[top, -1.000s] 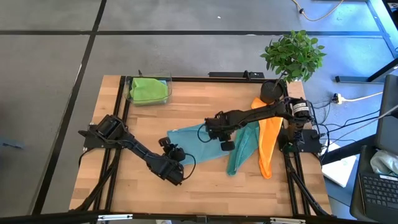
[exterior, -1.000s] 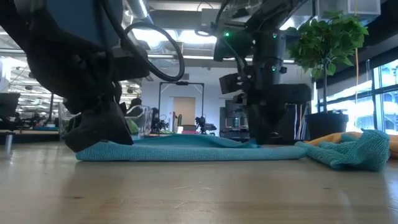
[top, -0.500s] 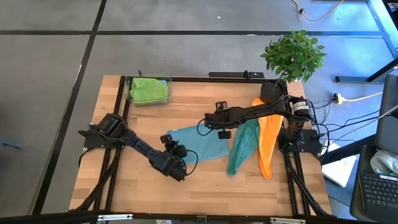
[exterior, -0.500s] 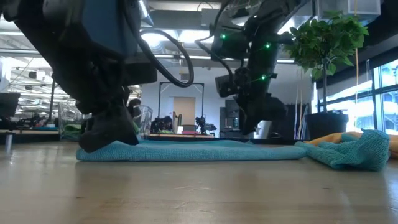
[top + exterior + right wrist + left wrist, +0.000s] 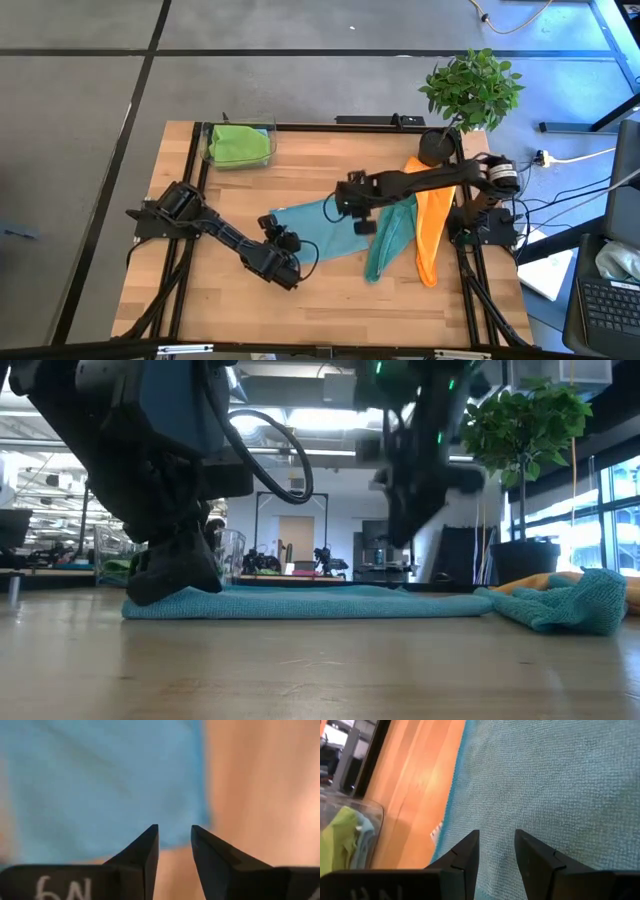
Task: Fold microfiber towels
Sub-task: Fold the light blue microfiber cloth
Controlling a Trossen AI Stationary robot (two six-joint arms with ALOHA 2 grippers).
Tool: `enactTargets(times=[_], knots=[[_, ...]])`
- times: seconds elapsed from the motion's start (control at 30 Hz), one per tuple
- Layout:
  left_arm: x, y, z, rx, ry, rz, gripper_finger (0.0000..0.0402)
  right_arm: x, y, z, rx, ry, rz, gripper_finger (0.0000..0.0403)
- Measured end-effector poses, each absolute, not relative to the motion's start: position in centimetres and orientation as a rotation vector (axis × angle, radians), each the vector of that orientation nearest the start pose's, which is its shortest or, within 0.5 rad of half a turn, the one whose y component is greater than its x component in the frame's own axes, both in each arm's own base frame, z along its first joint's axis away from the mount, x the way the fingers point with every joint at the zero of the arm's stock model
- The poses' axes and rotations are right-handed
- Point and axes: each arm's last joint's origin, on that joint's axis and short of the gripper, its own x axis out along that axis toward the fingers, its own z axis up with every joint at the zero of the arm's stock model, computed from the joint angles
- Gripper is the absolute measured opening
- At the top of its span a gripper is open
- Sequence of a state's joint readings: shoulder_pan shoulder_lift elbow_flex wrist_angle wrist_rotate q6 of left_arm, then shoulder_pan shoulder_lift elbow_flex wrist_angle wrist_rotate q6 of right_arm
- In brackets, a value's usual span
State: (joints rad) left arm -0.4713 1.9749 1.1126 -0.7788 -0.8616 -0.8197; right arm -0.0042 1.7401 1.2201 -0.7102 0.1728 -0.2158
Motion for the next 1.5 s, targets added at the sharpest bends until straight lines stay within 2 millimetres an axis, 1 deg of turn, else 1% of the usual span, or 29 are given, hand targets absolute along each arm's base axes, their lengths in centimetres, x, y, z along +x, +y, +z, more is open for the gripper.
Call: enactTargets(times=[0.07,0.17,0.23,0.3,0.37,0.43,0.47,0.53,0.6,0.67,0.7,0.77,0.83,0.87,0.93,1.03,1.13,1.2,1.27,1.4,1.5], knots=[[29.5,-13.1,11.3,0.342,1.035,0.728,0.0116,34.0,0.7,20.9,-0.231,1.188,0.077,0.0118],[28.6,-14.2,11.6,0.389,1.095,0.665,0.0116,34.2,3.2,20.8,-0.179,1.128,0.195,0.0118],[27.8,-14.9,12.3,0.419,1.127,0.656,0.0116,34.0,5.1,19.9,-0.181,1.084,0.255,0.0118],[27.1,-15.5,13.4,0.417,1.118,0.682,0.0116,33.3,7.1,18.7,-0.202,1.061,0.307,0.0118],[26.7,-16.2,14.5,0.403,1.052,0.702,0.0116,32.8,9.0,17.7,-0.233,1.004,0.314,0.0118],[26.7,-16.8,15.0,0.407,0.978,0.682,0.0116,32.2,10.6,17.0,-0.280,0.954,0.301,0.0118],[26.8,-17.1,15.1,0.426,0.965,0.661,0.0116,31.9,11.2,16.8,-0.308,0.937,0.288,0.0118],[26.8,-17.2,15.1,0.506,0.996,0.609,0.0116,31.4,12.4,16.5,-0.366,0.915,0.249,0.0118],[27.0,-16.6,15.0,0.594,1.026,0.593,0.0116,31.1,13.3,16.6,-0.385,0.884,0.212,0.0118],[27.5,-15.2,14.8,0.624,1.022,0.642,0.0116,30.9,14.2,16.7,-0.368,0.852,0.210,0.0118],[27.9,-14.3,14.6,0.609,1.041,0.669,0.0116,30.8,14.6,16.7,-0.351,0.841,0.212,0.0118],[28.5,-12.1,13.7,0.512,1.157,0.671,0.0114,30.4,15.5,16.8,-0.320,0.825,0.219,0.0118],[28.8,-10.4,12.6,0.405,1.290,0.609,0.0108,29.9,16.5,16.8,-0.313,0.827,0.217,0.0118],[28.9,-9.8,12.2,0.365,1.319,0.585,0.0102,29.5,16.9,16.7,-0.322,0.832,0.211,0.0118],[29.2,-9.4,12.1,0.332,1.315,0.578,0.0089,28.8,17.6,16.6,-0.349,0.842,0.188,0.0118],[29.0,-9.5,11.8,0.323,1.310,0.581,0.0069,27.7,18.4,16.3,-0.390,0.873,0.149,0.0118],[28.5,-9.8,11.5,0.272,1.306,0.594,0.0050,26.9,18.5,16.0,-0.403,0.922,0.108,0.0118],[27.9,-10.2,11.2,0.239,1.305,0.616,0.0039,26.5,18.4,15.8,-0.418,0.952,0.075,0.0118],[27.1,-10.9,10.9,0.199,1.302,0.635,0.0028,26.2,18.2,15.7,-0.433,0.974,0.034,0.0118],[25.4,-12.9,10.7,0.117,1.284,0.693,0.0010,26.0,17.9,15.6,-0.453,0.986,-0.011,0.0118],[24.5,-14.7,10.9,-0.024,1.220,0.772,0.0002,26.1,18.0,15.7,-0.466,0.971,0.001,0.0118]])
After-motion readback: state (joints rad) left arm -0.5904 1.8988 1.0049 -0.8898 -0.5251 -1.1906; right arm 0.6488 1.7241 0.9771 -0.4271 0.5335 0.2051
